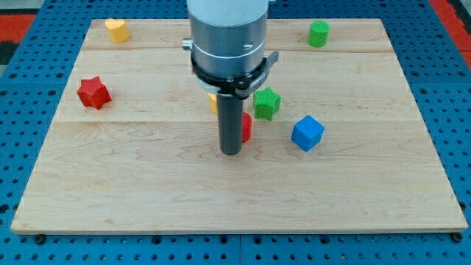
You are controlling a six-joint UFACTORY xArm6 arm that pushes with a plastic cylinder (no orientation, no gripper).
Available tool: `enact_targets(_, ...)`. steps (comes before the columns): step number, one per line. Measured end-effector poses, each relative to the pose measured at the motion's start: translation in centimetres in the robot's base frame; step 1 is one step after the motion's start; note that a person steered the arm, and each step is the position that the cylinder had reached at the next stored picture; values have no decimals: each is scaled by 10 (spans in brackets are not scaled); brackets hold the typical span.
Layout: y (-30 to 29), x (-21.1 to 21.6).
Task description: Move the red circle into the green star
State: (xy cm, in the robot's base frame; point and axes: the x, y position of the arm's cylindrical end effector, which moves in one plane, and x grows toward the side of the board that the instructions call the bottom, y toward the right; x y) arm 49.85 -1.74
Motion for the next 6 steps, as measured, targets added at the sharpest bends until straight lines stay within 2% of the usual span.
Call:
enact_targets(1, -25, 0)
enact_targets(2, -24, -7)
enact_targets(3, -2, -20)
enact_targets(5, 91, -41)
enact_targets(6, 116, -54)
